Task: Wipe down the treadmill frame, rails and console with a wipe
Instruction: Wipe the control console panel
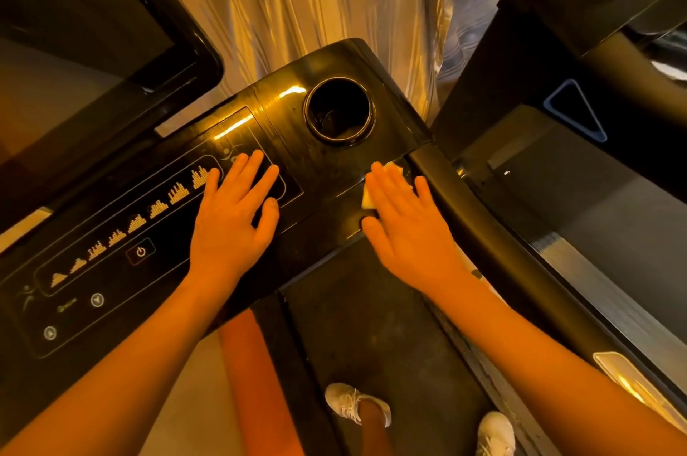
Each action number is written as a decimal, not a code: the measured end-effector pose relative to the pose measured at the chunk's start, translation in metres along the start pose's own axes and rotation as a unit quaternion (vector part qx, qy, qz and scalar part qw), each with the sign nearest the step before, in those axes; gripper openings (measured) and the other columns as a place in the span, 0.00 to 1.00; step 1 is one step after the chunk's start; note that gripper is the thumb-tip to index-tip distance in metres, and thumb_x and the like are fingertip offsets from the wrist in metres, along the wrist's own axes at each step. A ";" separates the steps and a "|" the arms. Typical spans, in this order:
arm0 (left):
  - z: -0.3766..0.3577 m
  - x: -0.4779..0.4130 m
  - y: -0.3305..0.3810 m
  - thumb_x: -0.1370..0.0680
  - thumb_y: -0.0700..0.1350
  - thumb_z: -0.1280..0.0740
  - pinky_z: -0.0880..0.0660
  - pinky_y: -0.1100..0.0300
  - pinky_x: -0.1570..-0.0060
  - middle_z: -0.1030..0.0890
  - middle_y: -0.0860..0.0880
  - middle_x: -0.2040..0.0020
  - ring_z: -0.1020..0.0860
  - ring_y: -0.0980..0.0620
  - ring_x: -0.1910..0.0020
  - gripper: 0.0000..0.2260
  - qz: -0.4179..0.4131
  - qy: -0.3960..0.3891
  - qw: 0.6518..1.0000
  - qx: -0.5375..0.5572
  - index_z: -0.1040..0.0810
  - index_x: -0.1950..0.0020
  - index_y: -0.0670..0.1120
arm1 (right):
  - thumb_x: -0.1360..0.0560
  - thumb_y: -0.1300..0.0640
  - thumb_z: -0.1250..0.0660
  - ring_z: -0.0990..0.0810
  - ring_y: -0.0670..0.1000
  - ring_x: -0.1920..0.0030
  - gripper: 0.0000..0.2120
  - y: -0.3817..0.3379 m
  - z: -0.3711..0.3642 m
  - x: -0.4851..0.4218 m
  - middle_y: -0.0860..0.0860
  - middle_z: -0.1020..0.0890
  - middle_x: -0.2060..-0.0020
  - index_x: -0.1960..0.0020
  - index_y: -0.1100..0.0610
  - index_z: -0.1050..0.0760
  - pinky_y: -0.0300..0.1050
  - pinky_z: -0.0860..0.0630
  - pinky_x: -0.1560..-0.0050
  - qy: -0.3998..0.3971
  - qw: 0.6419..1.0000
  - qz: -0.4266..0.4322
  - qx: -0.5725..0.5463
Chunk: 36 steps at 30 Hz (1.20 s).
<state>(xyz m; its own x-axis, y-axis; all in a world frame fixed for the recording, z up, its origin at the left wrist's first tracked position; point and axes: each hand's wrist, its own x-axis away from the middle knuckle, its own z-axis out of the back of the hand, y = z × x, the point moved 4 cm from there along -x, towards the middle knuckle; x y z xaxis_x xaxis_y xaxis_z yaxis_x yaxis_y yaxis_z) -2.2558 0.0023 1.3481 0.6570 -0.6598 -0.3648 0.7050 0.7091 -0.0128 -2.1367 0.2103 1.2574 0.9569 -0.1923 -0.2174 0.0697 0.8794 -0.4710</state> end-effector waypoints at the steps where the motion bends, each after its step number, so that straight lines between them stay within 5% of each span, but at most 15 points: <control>1: 0.000 0.000 0.000 0.17 0.49 0.41 0.50 0.46 0.21 0.35 0.47 0.21 0.42 0.49 0.20 0.21 0.000 0.000 1.000 -0.001 0.30 0.23 0.47 | 0.15 0.42 0.54 0.57 0.51 0.17 0.31 0.000 0.002 0.000 0.52 0.50 0.17 0.16 0.55 0.51 0.53 0.63 0.20 -0.004 1.000 -0.017 -0.020; 6: 0.000 -0.001 -0.001 0.17 0.50 0.42 0.50 0.45 0.21 0.36 0.47 0.21 0.42 0.49 0.20 0.21 0.000 -0.006 1.000 -0.001 0.30 0.23 0.47 | 0.15 0.39 0.55 0.63 0.50 0.18 0.32 -0.025 -0.008 0.019 0.49 0.57 0.17 0.16 0.53 0.54 0.50 0.66 0.21 -0.042 0.996 0.074 -0.020; 11: 0.000 -0.001 0.000 0.17 0.49 0.41 0.51 0.47 0.21 0.36 0.47 0.21 0.43 0.50 0.20 0.21 0.001 -0.004 1.000 -0.004 0.30 0.23 0.48 | 0.15 0.40 0.54 0.61 0.52 0.18 0.33 0.007 0.000 0.002 0.52 0.54 0.17 0.16 0.54 0.55 0.52 0.63 0.20 -0.009 0.998 -0.042 -0.045; 17: 0.000 -0.001 0.000 0.17 0.50 0.41 0.50 0.45 0.21 0.36 0.48 0.21 0.43 0.50 0.20 0.21 0.006 -0.009 1.000 -0.004 0.30 0.23 0.48 | 0.15 0.39 0.52 0.66 0.47 0.19 0.33 -0.019 -0.009 0.017 0.48 0.59 0.18 0.16 0.53 0.56 0.47 0.68 0.22 -0.016 0.998 0.038 -0.054; 22: 0.001 -0.001 0.001 0.17 0.49 0.42 0.49 0.43 0.21 0.35 0.47 0.21 0.41 0.48 0.20 0.21 0.005 -0.009 1.000 -0.002 0.30 0.23 0.48 | 0.17 0.37 0.57 0.66 0.51 0.19 0.36 -0.004 -0.004 -0.012 0.54 0.58 0.17 0.16 0.57 0.58 0.46 0.69 0.24 0.025 0.989 -0.076 -0.121; 32: 0.000 -0.001 0.001 0.17 0.49 0.41 0.48 0.43 0.21 0.34 0.46 0.21 0.41 0.47 0.20 0.21 0.002 -0.003 1.000 -0.003 0.29 0.24 0.47 | 0.15 0.42 0.52 0.63 0.50 0.18 0.32 -0.041 -0.004 -0.024 0.52 0.55 0.17 0.16 0.56 0.54 0.45 0.70 0.23 0.001 0.995 0.073 -0.069; 36: 0.000 -0.001 0.000 0.16 0.49 0.41 0.48 0.43 0.21 0.35 0.46 0.21 0.41 0.48 0.20 0.21 0.001 -0.005 1.000 -0.007 0.30 0.23 0.47 | 0.15 0.43 0.53 0.59 0.53 0.18 0.32 -0.022 0.007 -0.034 0.54 0.52 0.17 0.16 0.57 0.52 0.52 0.62 0.19 0.013 0.997 0.024 -0.070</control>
<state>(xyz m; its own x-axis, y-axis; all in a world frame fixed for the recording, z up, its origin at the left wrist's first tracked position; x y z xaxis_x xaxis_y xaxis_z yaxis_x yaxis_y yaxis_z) -2.2564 0.0025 1.3486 0.6608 -0.6615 -0.3547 0.7005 0.7132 -0.0249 -2.1686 0.2004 1.2810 0.9503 -0.1647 -0.2643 -0.0180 0.8183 -0.5746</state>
